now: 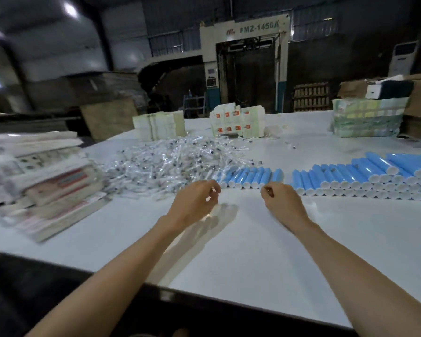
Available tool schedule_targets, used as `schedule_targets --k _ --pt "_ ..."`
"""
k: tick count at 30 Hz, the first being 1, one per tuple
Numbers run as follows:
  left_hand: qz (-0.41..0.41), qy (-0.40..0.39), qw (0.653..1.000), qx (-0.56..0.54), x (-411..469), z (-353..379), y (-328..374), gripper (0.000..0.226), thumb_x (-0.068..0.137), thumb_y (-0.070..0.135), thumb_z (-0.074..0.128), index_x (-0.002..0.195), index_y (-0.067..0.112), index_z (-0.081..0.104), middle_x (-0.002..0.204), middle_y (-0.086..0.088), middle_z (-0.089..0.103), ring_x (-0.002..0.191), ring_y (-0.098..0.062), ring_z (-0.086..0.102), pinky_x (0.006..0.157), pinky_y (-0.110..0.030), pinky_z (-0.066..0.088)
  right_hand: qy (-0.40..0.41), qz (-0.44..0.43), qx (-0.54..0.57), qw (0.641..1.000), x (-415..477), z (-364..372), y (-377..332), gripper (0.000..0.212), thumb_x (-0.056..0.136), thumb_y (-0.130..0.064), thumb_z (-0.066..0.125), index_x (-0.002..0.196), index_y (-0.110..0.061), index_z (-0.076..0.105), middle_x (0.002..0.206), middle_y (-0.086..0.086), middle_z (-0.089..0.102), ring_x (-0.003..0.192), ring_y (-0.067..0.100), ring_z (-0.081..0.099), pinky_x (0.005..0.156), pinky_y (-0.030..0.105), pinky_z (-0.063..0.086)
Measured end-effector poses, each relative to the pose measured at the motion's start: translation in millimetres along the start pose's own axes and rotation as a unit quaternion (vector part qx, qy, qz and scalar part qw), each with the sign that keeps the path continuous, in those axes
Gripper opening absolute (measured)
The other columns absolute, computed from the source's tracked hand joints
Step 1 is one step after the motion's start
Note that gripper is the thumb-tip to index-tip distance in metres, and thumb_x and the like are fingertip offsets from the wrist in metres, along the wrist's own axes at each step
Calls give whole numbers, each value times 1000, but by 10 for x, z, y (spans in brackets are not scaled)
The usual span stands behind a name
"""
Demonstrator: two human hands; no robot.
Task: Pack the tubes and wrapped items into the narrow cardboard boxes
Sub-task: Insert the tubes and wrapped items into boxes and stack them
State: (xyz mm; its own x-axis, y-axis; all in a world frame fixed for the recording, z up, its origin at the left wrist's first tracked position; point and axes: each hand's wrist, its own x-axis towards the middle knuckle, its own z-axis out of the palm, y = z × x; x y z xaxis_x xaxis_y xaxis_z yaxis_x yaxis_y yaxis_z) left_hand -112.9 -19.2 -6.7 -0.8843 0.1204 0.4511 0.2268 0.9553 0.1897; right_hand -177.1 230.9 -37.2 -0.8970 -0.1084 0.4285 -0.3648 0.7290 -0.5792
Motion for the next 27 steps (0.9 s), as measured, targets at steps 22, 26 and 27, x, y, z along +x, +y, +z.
schedule_targets --k 22,26,27 --pt "-252 -55 918 301 -1395 -1083 -2184 42 111 47 51 130 9 48 132 -15 62 115 -34 63 97 -47 53 -24 -30 23 999 -70 -8 -42 28 103 -28 56 78 -18 63 71 -2 65 70 23 61 67 39 51" --pt "-159 -18 958 238 -1400 -1075 -2131 41 113 39 45 139 7 46 118 -8 57 91 -25 61 82 -43 57 -27 -29 27 999 -70 -16 -36 29 103 -27 57 76 -17 63 71 -3 67 70 22 62 67 38 51" --pt "-135 -4 965 223 -1381 -1072 -2081 40 113 39 42 136 7 46 113 -6 54 84 -22 58 77 -42 56 -26 -27 26 999 -66 -13 -32 28 103 -28 57 77 -17 64 72 -3 67 71 22 62 67 38 51"
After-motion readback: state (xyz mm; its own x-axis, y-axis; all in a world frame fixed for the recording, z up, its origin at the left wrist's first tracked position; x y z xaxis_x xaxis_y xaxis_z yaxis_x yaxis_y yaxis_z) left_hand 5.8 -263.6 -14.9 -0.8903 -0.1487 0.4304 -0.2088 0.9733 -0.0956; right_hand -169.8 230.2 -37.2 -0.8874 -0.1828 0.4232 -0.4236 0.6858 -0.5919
